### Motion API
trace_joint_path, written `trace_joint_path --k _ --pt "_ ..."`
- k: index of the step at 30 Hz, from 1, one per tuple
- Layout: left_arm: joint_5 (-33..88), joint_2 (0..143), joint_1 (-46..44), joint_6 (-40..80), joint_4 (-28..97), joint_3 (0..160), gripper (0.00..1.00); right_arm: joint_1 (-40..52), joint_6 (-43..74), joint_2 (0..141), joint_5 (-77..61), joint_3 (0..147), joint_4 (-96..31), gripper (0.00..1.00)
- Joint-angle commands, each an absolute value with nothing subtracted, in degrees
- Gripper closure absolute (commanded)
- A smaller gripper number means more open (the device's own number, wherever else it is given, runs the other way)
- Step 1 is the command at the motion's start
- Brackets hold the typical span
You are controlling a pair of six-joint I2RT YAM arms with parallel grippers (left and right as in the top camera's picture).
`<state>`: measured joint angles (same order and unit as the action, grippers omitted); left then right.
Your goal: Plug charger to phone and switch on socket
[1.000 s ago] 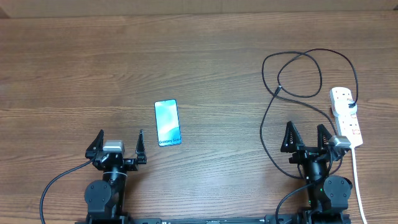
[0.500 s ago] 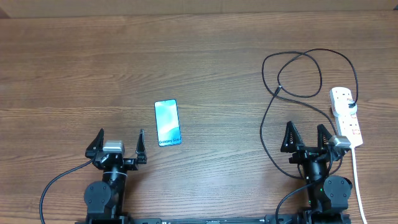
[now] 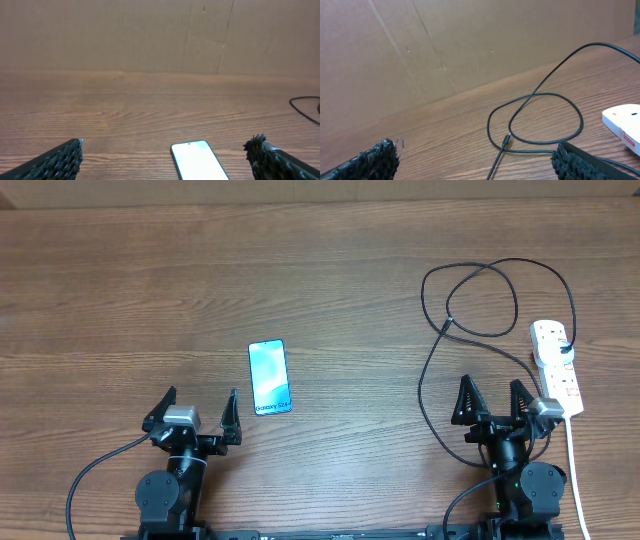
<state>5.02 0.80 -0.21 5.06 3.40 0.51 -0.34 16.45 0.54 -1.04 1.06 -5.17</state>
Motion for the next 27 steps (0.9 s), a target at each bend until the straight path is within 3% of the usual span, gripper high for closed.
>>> trace_joint_path --k 1,27 --pt "6.0 0.6 0.4 7.8 3.1 1.4 0.0 -0.4 16.1 0.2 -0.5 0.4 -4.8 0.0" --pt "5.8 3.8 0.4 10.5 3.2 5.1 0.0 -0.4 16.1 0.2 -0.5 0.4 -4.8 0.0"
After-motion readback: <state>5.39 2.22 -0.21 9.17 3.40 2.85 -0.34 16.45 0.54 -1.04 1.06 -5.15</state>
